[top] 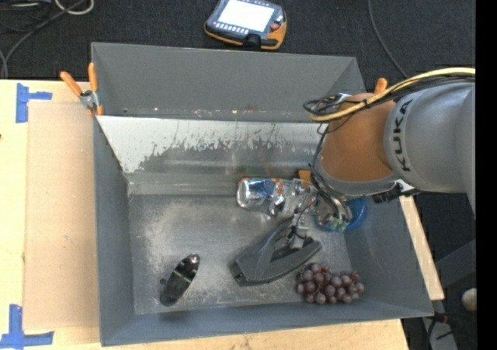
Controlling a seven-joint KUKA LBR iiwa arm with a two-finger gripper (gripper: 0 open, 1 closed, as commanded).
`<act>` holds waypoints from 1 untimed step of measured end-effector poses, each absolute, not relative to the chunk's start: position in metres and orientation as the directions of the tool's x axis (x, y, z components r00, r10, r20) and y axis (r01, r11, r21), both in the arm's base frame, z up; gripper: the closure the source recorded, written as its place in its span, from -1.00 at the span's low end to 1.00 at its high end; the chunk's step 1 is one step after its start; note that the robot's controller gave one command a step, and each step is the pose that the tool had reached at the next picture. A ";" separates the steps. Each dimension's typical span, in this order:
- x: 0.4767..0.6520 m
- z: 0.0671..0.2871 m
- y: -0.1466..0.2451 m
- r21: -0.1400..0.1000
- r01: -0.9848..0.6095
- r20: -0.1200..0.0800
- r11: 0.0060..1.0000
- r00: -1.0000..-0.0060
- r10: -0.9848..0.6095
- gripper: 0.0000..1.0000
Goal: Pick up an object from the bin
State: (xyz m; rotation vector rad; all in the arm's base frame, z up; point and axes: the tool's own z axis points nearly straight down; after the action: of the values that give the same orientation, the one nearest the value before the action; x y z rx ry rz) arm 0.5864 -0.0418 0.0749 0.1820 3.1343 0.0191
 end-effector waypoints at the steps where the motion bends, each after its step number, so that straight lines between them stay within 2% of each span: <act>1: 0.586 0.075 -0.042 0.012 0.116 -0.001 0.993 -0.993 0.116 1.00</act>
Offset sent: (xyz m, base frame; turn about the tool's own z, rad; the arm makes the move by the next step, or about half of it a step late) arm -0.0012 -0.0034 -0.0017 0.0153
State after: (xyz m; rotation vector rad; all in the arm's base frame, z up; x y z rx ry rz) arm 0.5863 -0.0418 0.0749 0.1822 3.1343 0.0191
